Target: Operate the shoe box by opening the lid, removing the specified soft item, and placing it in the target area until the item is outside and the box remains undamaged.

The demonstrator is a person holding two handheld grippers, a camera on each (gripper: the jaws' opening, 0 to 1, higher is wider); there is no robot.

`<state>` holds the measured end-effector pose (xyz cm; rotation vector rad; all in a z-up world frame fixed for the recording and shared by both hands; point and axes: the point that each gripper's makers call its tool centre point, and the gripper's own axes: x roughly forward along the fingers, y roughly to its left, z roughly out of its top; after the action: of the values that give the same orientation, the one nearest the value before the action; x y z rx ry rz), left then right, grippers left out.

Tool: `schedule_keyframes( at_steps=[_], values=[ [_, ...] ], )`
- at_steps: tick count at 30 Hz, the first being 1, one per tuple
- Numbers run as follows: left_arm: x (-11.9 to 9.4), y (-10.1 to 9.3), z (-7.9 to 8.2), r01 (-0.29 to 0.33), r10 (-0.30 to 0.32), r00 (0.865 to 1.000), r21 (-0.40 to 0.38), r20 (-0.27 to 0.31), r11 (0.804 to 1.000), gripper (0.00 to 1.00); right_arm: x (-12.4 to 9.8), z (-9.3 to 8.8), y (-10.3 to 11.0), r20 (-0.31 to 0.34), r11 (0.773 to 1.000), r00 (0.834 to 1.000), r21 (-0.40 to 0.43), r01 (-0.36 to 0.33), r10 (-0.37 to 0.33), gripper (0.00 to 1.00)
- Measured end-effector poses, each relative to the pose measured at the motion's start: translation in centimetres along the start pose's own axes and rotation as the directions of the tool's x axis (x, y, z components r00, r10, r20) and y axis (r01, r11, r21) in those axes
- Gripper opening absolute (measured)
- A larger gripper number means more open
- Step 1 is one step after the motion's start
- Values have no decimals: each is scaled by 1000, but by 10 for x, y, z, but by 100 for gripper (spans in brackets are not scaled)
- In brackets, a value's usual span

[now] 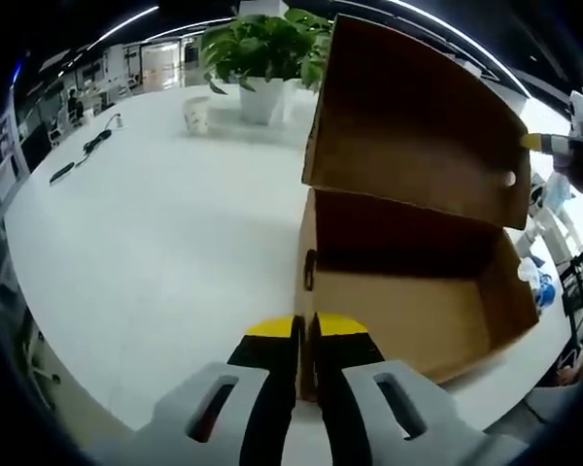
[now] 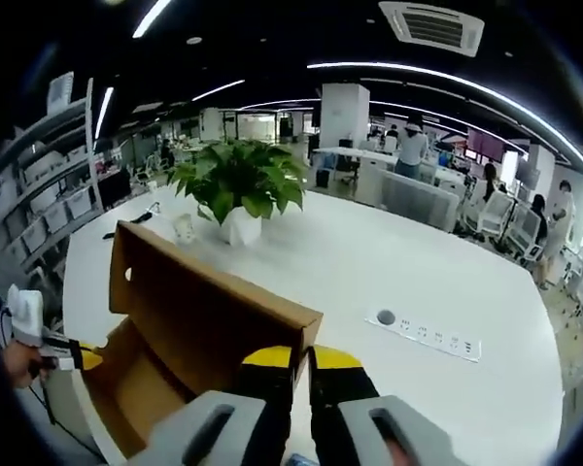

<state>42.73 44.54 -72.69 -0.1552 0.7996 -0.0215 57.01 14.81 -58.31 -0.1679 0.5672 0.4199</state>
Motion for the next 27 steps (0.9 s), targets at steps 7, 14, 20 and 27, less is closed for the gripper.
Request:
schedule_keyframes(
  at_steps=[7, 14, 20, 27],
  values=[
    [0, 1, 0, -1, 1, 1000, -24, -3, 1000, 4, -12, 1, 6, 31, 1000, 1000, -1, 5, -5, 0],
    [0, 1, 0, -2, 2, 1000, -40, -2, 999, 4, -26, -5, 12, 54, 1000, 998, -18, 13, -12, 0],
    [0, 1, 0, 4, -4, 1000, -52, -1, 999, 5, -35, -10, 15, 74, 1000, 997, -9, 18, -17, 0],
    [0, 1, -1, 12, -12, 1000, -61, 6, 998, 5, -45, -17, 22, 85, 1000, 996, -4, 27, -27, 0]
  ],
)
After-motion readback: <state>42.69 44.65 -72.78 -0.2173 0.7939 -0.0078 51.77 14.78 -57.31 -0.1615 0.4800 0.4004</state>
